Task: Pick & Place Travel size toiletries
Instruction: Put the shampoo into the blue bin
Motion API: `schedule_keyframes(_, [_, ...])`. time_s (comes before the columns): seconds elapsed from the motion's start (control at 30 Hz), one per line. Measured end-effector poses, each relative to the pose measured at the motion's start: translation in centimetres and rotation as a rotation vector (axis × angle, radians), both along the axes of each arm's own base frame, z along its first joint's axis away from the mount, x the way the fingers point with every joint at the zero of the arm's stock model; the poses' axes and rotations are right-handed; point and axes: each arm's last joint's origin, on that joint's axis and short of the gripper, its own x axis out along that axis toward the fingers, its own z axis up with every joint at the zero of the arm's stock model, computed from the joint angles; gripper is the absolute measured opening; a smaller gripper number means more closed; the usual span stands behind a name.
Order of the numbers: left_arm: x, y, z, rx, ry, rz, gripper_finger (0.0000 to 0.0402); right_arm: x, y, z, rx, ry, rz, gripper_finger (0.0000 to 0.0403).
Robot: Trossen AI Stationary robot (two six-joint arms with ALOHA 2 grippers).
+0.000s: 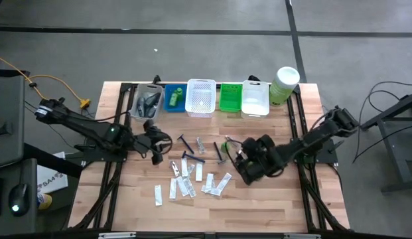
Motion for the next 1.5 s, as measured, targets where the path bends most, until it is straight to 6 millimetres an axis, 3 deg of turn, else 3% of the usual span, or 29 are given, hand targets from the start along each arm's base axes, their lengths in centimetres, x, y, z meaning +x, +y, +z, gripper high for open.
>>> schedule_keyframes(0.27, [-1.3, 0.5, 1.1, 0.011, -0.059, 0.025, 0.0134, 2.2, -2.6, -2.3, 0.015, 0.037, 0.188, 0.0313])
schedule_keyframes(0.43, [-1.8, 0.6, 1.0, 0.018, -0.029, 0.015, 0.0134, 2.2, -3.9, -3.3, 0.001, 0.082, 0.217, 0.0313])
schedule_keyframes(0.6, [-1.8, 0.6, 0.8, 0.019, -0.008, 0.008, 0.0134, 2.0, -4.1, -4.8, 0.04, 0.096, 0.297, 0.0313])
schedule_keyframes(0.97, [-1.9, 0.7, 0.7, 0.023, 0.008, 0.004, 0.0134, 1.2, -4.4, -8.2, -0.009, -0.058, 0.347, 0.0313])
schedule_keyframes(1.5, [-1.9, 0.6, 0.7, 0.019, 0.007, 0.003, 0.0134, 2.4, -6.0, -10.2, 0.001, -0.103, 0.396, 0.0313])
